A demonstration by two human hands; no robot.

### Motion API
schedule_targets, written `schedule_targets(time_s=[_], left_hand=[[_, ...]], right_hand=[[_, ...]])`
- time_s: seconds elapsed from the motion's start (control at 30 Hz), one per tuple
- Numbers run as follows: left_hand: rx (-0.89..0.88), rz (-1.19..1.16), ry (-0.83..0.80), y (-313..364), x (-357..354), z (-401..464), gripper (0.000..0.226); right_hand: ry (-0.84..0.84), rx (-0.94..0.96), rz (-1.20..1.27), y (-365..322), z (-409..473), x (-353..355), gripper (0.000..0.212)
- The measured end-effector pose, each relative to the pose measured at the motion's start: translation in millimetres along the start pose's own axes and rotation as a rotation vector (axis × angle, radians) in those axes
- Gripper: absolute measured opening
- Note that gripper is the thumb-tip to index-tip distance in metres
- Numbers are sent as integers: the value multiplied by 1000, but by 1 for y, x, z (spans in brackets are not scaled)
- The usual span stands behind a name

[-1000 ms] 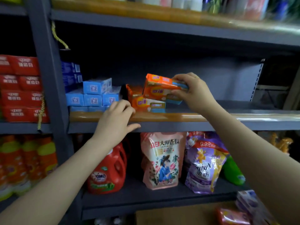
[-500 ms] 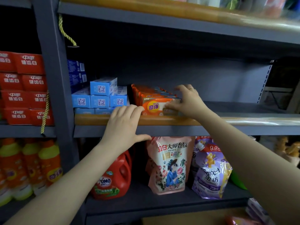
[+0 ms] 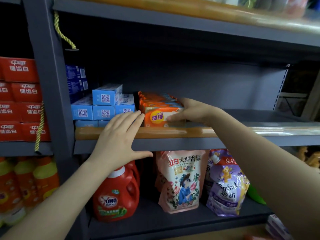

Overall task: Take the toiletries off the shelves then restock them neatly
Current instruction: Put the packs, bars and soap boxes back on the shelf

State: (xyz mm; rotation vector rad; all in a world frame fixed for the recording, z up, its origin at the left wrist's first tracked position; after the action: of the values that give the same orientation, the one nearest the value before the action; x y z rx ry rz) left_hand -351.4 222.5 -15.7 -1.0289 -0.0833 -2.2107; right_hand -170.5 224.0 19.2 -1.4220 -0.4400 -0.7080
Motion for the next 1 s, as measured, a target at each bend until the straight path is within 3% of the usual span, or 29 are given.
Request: schedule_targets(time_s=[0.13, 0.23, 0.3, 0.37, 0.47, 0.5, 0.7, 0.87, 1.0], left_hand=[[-14, -6, 31, 3, 1, 1, 99], [-7, -4, 22, 3, 1, 0, 99], [-2, 6, 2, 3, 0, 0, 99], [1, 5, -20, 2, -1, 1, 101], [15, -30, -34, 1, 4, 3, 103], [28, -43, -11, 0, 10, 5, 100], [98, 57, 119, -10, 39, 39, 57], [124, 307, -218, -15, 21, 73, 77], [153, 200, -308, -19, 10, 82, 68]], right_hand=[[-17, -12, -30, -3, 11, -9, 67], [-48, -67, 91, 0, 9, -6, 91], [82, -147, 147, 9, 13, 7, 109], [247, -253, 136, 24, 18, 22, 96], [234, -338, 329, 32, 20, 17, 26], [219, -346, 407, 30, 20, 14, 20], [154, -324, 583, 39, 28, 17, 20], [169, -340, 680, 49, 43, 27, 19], [22, -329, 639, 36, 54, 10, 23]])
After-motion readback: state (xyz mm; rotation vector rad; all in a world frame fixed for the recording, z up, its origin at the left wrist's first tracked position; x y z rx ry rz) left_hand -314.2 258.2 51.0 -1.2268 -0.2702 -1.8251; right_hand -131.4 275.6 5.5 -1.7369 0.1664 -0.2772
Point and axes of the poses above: each hand's wrist, its own z-axis towards the middle knuckle, its own x-axis out of the back of the hand, y = z × x, the point moved 9 cm from there along z, towards the middle knuckle, and after that the axes turned 3 degrees about -x, right-handed, at the moved point
